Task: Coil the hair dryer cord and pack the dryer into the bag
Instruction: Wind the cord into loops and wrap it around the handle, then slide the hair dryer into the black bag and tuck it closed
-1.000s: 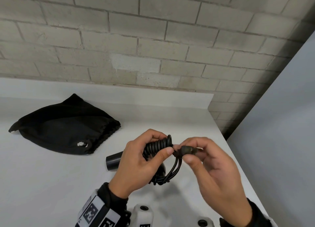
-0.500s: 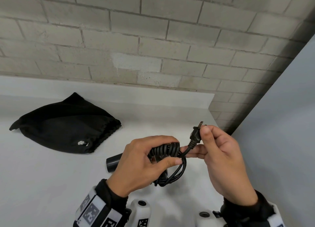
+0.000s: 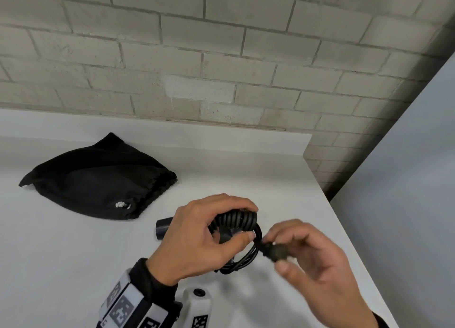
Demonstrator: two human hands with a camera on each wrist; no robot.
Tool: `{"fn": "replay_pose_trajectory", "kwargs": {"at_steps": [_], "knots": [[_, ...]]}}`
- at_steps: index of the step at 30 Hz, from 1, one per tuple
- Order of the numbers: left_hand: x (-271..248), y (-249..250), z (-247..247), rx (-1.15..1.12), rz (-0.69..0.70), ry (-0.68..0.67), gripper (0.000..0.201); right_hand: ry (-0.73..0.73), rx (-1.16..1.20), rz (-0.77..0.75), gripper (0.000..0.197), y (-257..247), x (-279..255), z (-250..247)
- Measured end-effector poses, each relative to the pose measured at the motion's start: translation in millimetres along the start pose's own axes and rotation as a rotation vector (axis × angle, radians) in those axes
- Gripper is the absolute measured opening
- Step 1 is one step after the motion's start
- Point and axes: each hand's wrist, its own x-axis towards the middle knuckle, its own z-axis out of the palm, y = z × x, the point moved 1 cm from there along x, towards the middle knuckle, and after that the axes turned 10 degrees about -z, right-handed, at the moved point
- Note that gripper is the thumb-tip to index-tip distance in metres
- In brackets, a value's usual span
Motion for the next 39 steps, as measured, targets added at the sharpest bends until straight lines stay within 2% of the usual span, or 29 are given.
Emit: {"fn": "replay_pose_trajectory", "kwargs": {"at_steps": [3, 6, 11, 15, 17, 19, 22, 24, 26, 28, 31, 36, 39], "knots": [[-3.5, 5.2, 2.8, 0.061, 0.016, -0.020, 0.031, -0.064, -0.196, -0.044, 0.015, 6.4, -20.3, 6.3], [-8.6, 4.7, 8.1, 0.048, 0.013, -0.026, 0.031, -0.032, -0.209, -0.030, 0.013, 13.7, -35.7, 12.4], [-18.6, 4.6, 16.3, -0.099, -0.055, -0.021, 0.039, -0.010, -0.246, 0.036, 0.012, 26.4, -56.4, 25.4], [-25.6, 9.8, 23.6, 0.020, 0.042, 0.002, 0.032, 0.013, -0.158, 0.100, 0.021, 30.9, -69.5, 23.7], [-28.8, 11.4, 28.5, 0.082, 0.091, -0.023, 0.027, 0.002, -0.050, 0.155, 0.016, 29.6, -71.5, 17.4], [-32.4, 13.2, 33.8, 0.153, 0.124, -0.077, 0.023, 0.012, 0.137, 0.250, 0.005, 30.4, -72.0, 10.2], [-39.4, 15.2, 41.9, 0.249, 0.140, -0.186, 0.019, 0.121, 0.448, 0.501, 0.040, 44.1, -74.7, 1.5], [-45.1, 14.1, 47.3, 0.304, 0.139, -0.277, 0.017, 0.190, 0.536, 0.652, 0.055, 55.1, -71.7, 1.7], [-50.1, 12.0, 52.0, 0.349, 0.139, -0.350, 0.018, 0.110, 0.469, 0.800, 0.052, 67.0, -67.6, 6.4], [-54.3, 10.5, 55.2, 0.353, 0.144, -0.394, 0.020, -0.095, 0.434, 0.889, 0.040, 69.8, -59.3, 14.6], [-58.8, 7.0, 56.5, 0.366, 0.155, -0.415, 0.021, -0.243, 0.559, 0.982, 0.023, 64.9, -52.0, 23.2], [-64.3, -0.4, 53.8, 0.414, 0.222, -0.381, 0.022, -0.264, 0.844, 1.185, 0.028, 65.2, -52.4, 29.9], [-66.8, -0.9, 55.7, 0.447, 0.279, -0.425, 0.027, -0.156, 0.939, 1.333, 0.035, 73.8, -51.7, 33.7]]}}
